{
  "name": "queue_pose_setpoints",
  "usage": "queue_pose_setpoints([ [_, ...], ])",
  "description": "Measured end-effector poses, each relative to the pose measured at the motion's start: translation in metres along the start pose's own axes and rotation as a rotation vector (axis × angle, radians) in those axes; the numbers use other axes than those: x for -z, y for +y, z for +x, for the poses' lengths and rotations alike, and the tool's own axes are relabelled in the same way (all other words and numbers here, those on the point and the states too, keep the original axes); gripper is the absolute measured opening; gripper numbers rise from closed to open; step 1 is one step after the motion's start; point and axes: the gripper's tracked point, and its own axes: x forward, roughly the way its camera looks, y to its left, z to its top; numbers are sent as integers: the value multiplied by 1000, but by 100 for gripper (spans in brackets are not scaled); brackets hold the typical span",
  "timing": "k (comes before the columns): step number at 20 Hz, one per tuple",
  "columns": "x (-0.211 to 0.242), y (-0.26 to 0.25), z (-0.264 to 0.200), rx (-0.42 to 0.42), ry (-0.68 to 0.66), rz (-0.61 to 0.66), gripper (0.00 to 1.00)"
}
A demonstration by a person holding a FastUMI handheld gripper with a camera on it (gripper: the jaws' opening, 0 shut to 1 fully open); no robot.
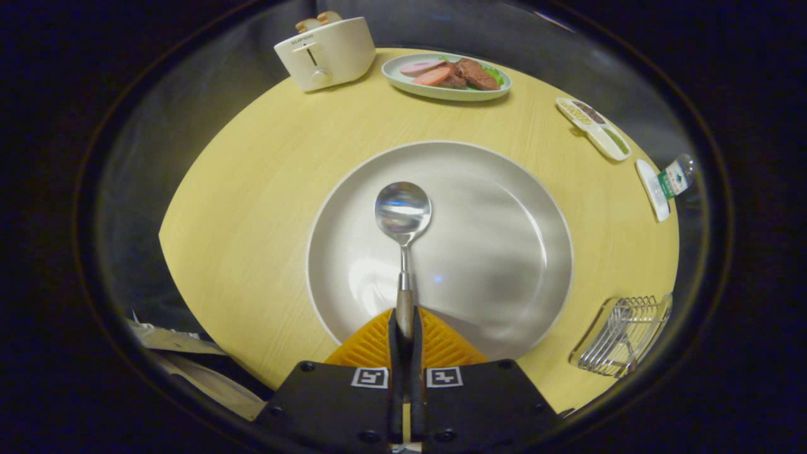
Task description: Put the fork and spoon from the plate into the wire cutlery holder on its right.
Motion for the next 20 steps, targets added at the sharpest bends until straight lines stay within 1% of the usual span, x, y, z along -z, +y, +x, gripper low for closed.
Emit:
queue_pose_setpoints([
  [1,-2,-4,-4,23,-25,-1,6],
  [3,-5,-11,-11,18,-48,14,4],
  [6,-2,-28,-31,21,-51,42,4],
  [11,22,-69,-82,42,-33,50,4],
  [14,35,-88,-115,33,-27,61,4],
  [17,46,-120,-140,74,-15,67,4],
  [20,63,-148,-161,100,29,73,4],
])
